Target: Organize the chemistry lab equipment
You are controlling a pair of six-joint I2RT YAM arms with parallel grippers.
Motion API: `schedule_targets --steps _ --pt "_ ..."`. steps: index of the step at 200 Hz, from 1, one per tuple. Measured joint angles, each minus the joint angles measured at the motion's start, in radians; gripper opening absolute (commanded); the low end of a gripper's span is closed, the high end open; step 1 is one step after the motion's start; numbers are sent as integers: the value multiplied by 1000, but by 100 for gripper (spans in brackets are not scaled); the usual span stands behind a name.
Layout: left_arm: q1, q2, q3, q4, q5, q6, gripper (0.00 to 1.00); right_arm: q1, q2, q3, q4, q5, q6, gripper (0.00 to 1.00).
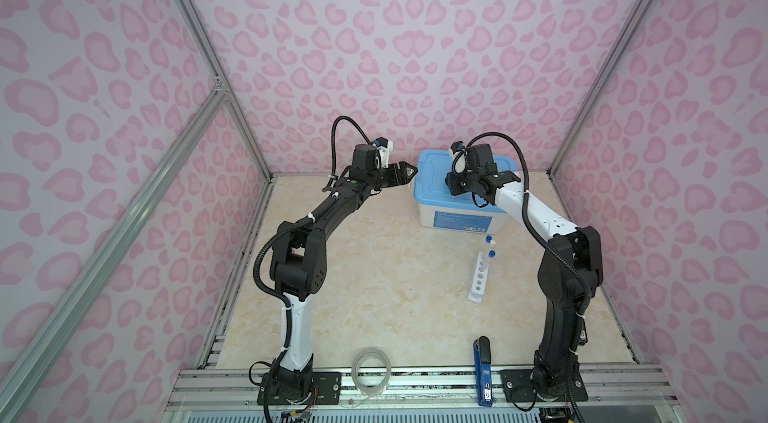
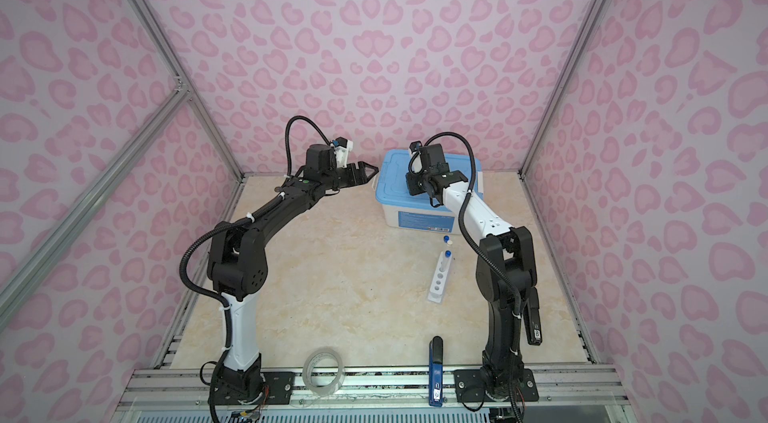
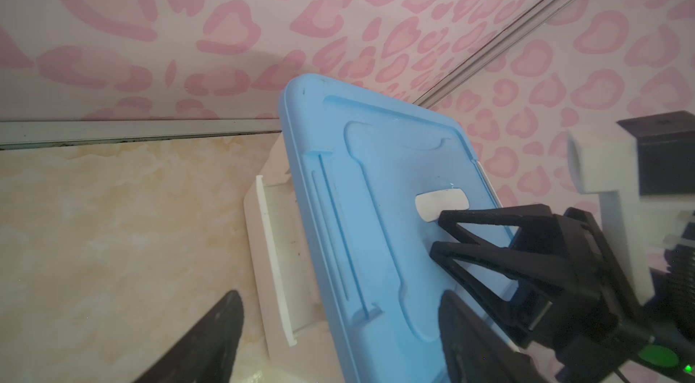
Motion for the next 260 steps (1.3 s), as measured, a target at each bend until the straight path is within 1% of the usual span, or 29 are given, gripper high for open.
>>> schedule_targets --steps 35,124,187,260 --pt "10 42 17 1 33 -60 85 0 0 -6 13 0 0 40" --pt "24 127 47 32 159 -140 86 1 9 -5 23 0 1 40" --pt "27 159 47 129 224 -202 86 1 16 -5 41 -1 1 40" --pt "18 181 47 215 261 -264 85 1 31 6 55 -2 2 40"
